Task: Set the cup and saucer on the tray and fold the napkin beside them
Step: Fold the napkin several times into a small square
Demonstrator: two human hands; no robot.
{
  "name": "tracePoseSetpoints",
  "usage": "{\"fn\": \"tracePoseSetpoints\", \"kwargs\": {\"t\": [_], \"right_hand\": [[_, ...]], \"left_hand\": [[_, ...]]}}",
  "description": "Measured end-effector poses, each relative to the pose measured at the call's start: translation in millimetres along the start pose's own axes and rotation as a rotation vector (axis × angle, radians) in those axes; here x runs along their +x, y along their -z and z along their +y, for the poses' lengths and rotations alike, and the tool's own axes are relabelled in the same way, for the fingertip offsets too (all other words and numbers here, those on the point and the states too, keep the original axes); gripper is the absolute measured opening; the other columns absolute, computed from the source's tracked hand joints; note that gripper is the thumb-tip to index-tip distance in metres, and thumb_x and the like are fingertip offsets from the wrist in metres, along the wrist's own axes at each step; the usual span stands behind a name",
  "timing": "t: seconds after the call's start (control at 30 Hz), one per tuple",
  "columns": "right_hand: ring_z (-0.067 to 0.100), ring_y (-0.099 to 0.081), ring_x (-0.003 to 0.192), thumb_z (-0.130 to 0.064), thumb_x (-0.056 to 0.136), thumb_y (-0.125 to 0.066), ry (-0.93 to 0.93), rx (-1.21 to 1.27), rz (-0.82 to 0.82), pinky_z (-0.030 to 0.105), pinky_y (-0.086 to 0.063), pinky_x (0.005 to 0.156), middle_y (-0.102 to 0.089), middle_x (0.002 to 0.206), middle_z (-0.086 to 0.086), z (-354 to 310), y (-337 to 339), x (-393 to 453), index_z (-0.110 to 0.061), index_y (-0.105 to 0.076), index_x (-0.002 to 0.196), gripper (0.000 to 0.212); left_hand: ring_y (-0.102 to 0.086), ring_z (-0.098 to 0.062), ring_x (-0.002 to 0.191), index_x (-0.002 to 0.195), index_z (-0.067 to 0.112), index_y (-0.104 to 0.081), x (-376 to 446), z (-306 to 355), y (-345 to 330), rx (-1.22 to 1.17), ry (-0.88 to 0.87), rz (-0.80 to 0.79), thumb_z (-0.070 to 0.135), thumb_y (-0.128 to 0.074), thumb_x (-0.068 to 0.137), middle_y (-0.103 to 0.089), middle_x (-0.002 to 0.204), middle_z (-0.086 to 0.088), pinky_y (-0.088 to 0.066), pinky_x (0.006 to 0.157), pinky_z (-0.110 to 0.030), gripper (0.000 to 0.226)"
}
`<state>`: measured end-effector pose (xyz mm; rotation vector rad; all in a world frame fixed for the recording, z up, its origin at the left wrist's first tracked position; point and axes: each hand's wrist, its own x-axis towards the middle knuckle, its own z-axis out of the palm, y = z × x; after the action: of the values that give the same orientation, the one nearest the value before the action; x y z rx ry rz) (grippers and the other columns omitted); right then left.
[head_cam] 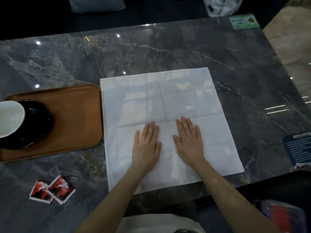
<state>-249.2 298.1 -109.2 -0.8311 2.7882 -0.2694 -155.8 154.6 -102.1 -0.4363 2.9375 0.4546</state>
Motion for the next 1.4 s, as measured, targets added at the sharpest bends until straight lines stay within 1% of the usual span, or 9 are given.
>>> {"fn": "tracePoseSetpoints", "kwargs": {"t": [0.17, 0.27, 0.37, 0.5, 0.63, 0.83, 1.03, 1.27, 1.4], "right_hand": [[0.024, -0.043, 0.130, -0.034, 0.092, -0.029, 0.024, 0.040, 0.109, 0.032, -0.017, 0.106, -0.049, 0.140, 0.008, 1, 9, 6, -0.014, -0.047, 0.132, 0.049], [0.028, -0.059, 0.106, -0.026, 0.088, -0.036, 0.051, 0.136, 0.201, 0.030, -0.029, 0.092, -0.068, 0.110, 0.009, 5, 25, 28, -0.011, -0.065, 0.106, 0.038], [0.029, -0.057, 0.094, -0.020, 0.086, -0.041, 0.102, 0.253, 0.180, 0.032, -0.037, 0.082, -0.071, 0.088, 0.008, 11, 48, 66, -0.008, -0.068, 0.093, 0.031], [0.028, -0.057, 0.101, -0.011, 0.091, -0.050, 0.172, 0.296, -0.012, 0.035, -0.044, 0.083, -0.069, 0.105, 0.008, 16, 80, 131, -0.009, -0.067, 0.104, 0.022], [0.024, -0.053, 0.107, -0.011, 0.092, -0.048, 0.226, 0.223, -0.109, 0.035, -0.043, 0.086, -0.065, 0.113, 0.007, 19, 99, 195, -0.012, -0.066, 0.107, 0.023], [0.027, -0.046, 0.116, -0.010, 0.090, -0.047, 0.264, 0.100, -0.166, 0.033, -0.036, 0.094, -0.058, 0.121, 0.008, 21, 106, 248, -0.012, -0.061, 0.114, 0.028], [0.028, -0.047, 0.115, -0.010, 0.089, -0.049, 0.231, -0.071, -0.297, 0.034, -0.041, 0.090, -0.054, 0.122, 0.008, 21, 115, 267, -0.016, -0.057, 0.116, 0.028], [0.028, -0.059, 0.092, -0.009, 0.086, -0.051, 0.148, -0.010, -0.529, 0.033, -0.047, 0.075, -0.062, 0.105, 0.008, 13, 124, 273, -0.011, -0.062, 0.097, 0.015], [0.024, -0.049, 0.083, -0.016, 0.088, -0.051, 0.247, -0.068, -0.491, 0.031, -0.038, 0.070, -0.055, 0.096, 0.004, 13, 123, 262, -0.016, -0.048, 0.086, 0.004]], "left_hand": [[-0.033, -0.024, 0.136, 0.138, 0.011, -0.038, -1, -22, 11, -0.010, 0.079, 0.074, 0.033, -0.026, 0.091, -0.041, 0.145, -0.007, -0.023, 0.109, -0.046, 0.053], [-0.064, -0.029, 0.097, 0.098, 0.010, -0.067, 21, -21, 32, -0.017, 0.068, 0.130, 0.027, -0.035, 0.084, -0.069, 0.104, -0.010, -0.046, 0.085, -0.036, 0.040], [-0.063, -0.033, 0.067, 0.070, 0.009, -0.067, 64, -22, 59, -0.112, 0.054, 0.139, 0.028, -0.037, 0.079, -0.066, 0.067, -0.011, -0.047, 0.060, -0.035, 0.036], [-0.057, -0.031, 0.102, 0.105, 0.013, -0.066, 127, -22, 87, -0.222, 0.050, 0.035, 0.018, -0.051, 0.087, -0.066, 0.106, -0.011, -0.045, 0.080, -0.036, 0.024], [-0.049, -0.025, 0.117, 0.118, 0.016, -0.060, 183, -24, 100, -0.164, 0.084, -0.027, 0.013, -0.053, 0.088, -0.057, 0.127, -0.005, -0.041, 0.093, -0.034, 0.031], [-0.054, -0.034, 0.107, 0.112, 0.013, -0.063, 223, -46, 106, -0.120, 0.156, -0.019, 0.016, -0.060, 0.082, -0.060, 0.114, -0.012, -0.047, 0.086, -0.040, 0.031], [-0.056, -0.027, 0.107, 0.112, 0.020, -0.060, 248, -51, 116, 0.076, 0.120, -0.190, 0.018, -0.074, 0.067, -0.061, 0.114, -0.005, -0.045, 0.080, -0.036, 0.047], [-0.061, -0.029, 0.096, 0.097, 0.013, -0.067, 261, -52, 121, 0.038, 0.207, -0.420, 0.015, -0.075, 0.067, -0.068, 0.103, -0.010, -0.044, 0.072, -0.031, 0.031], [-0.059, -0.032, 0.098, 0.099, 0.011, -0.066, 246, -48, 117, 0.033, 0.195, -0.330, 0.012, -0.066, 0.075, -0.067, 0.105, -0.013, -0.046, 0.076, -0.035, 0.024]]}}
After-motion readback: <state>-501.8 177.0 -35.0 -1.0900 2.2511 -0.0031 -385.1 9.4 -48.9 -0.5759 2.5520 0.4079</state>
